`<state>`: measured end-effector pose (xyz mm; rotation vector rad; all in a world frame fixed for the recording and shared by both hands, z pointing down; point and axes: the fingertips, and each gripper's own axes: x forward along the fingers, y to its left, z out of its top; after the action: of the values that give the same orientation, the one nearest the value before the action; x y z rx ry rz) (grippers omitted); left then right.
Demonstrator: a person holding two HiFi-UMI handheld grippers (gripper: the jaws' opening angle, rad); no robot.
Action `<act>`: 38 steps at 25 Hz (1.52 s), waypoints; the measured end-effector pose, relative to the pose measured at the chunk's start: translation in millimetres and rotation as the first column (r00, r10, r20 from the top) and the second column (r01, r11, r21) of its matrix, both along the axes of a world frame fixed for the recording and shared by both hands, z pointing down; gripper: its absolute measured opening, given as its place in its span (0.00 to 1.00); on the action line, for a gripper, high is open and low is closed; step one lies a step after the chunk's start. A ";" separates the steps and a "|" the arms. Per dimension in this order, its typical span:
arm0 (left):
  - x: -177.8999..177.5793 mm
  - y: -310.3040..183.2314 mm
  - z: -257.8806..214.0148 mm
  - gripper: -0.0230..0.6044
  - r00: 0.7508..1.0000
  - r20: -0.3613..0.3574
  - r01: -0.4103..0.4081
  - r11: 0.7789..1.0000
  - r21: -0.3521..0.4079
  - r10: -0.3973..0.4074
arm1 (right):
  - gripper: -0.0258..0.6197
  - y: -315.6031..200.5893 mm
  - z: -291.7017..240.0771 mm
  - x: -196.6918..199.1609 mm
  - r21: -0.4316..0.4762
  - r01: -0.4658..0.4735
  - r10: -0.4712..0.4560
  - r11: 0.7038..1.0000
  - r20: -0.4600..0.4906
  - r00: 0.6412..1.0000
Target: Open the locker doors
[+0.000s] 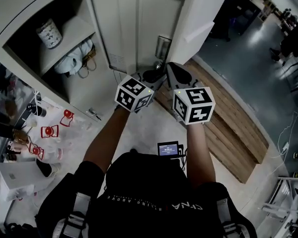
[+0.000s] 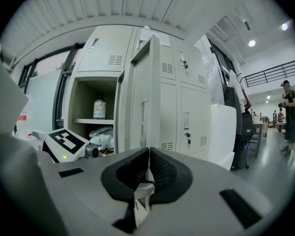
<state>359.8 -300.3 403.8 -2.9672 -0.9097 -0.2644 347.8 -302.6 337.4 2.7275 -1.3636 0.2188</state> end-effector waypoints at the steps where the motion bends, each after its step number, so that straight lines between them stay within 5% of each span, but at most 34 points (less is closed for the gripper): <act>1: 2.6 1.0 -0.6 0.13 1.000 -0.002 0.000 1.000 0.003 0.000 | 0.10 0.7 -0.1 2.1 0.002 -0.005 0.005 1.000 0.004 1.000; 20: -4.3 -5.5 -4.9 0.13 0.998 -0.041 0.054 0.995 0.079 -0.051 | 0.09 2.3 -0.9 8.4 -0.010 -0.024 0.024 1.000 -0.009 1.000; 25: -8.4 -7.8 -4.0 0.13 0.997 -0.041 0.071 0.996 0.051 -0.069 | 0.09 5.2 -8.8 -1.8 -0.004 -0.024 0.024 1.000 -0.045 0.999; 30: -13.8 -6.8 -5.0 0.13 0.997 -0.040 0.075 0.995 0.061 -0.073 | 0.09 -4.8 -36.5 -31.1 0.060 0.087 -0.079 0.994 -0.121 0.990; 38: -54.3 -45.1 4.7 0.13 0.997 -0.017 0.077 0.995 0.059 -0.076 | 0.09 -63.4 -36.7 -46.9 0.019 0.183 -0.178 0.983 -0.154 0.972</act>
<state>305.5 -345.4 408.5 -2.9489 -0.7730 -0.2659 300.9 -366.0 300.7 2.5632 -1.5718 -0.0239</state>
